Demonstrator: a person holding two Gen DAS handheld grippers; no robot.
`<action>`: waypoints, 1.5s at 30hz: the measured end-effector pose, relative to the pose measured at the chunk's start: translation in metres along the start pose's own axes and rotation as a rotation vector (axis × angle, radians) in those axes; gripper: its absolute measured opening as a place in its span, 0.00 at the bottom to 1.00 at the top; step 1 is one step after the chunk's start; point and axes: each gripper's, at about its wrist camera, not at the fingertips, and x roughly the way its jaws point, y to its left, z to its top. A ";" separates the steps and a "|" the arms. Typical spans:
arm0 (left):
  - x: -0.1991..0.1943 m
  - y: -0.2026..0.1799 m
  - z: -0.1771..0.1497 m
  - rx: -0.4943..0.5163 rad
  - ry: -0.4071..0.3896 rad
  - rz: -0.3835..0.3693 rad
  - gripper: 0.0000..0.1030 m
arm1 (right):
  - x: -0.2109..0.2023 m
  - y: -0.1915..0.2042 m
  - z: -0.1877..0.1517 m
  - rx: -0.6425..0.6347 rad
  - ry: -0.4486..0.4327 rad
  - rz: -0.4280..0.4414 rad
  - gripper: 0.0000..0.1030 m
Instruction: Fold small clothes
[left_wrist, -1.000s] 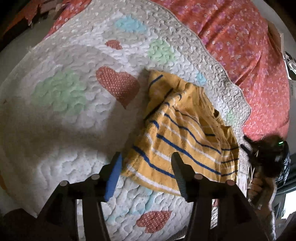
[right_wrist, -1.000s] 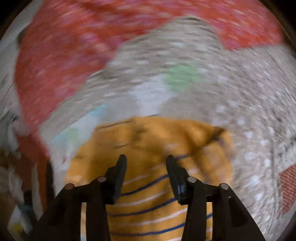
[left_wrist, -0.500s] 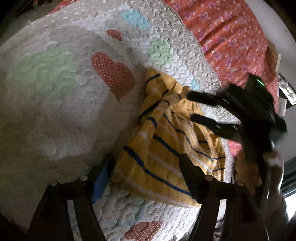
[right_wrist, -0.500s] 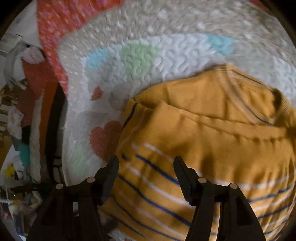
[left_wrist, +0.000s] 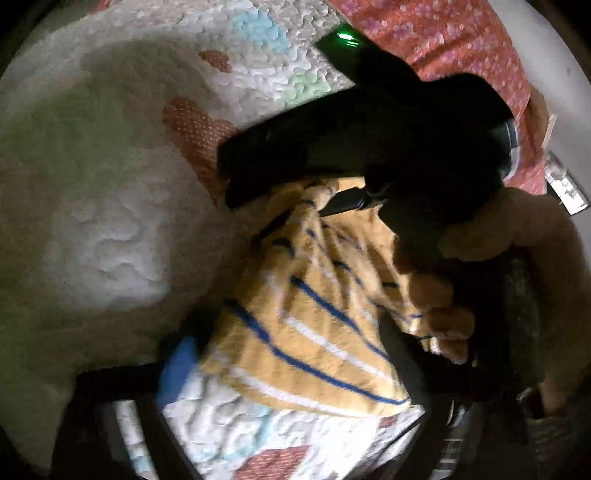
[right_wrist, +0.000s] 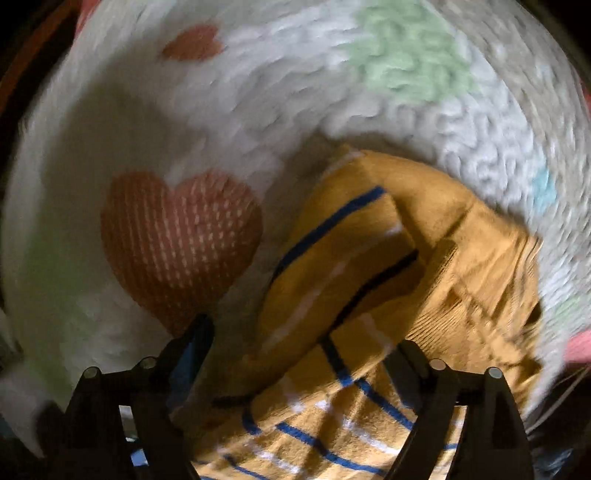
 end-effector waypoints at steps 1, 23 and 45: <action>0.004 0.000 0.001 0.014 0.032 -0.002 0.17 | -0.004 0.003 -0.002 -0.011 -0.016 -0.018 0.61; -0.005 -0.141 -0.064 0.277 0.145 -0.064 0.38 | -0.039 -0.271 -0.268 0.575 -0.388 0.224 0.13; 0.099 -0.191 -0.088 0.450 0.299 0.189 0.42 | -0.016 -0.295 -0.381 0.781 -0.691 0.578 0.30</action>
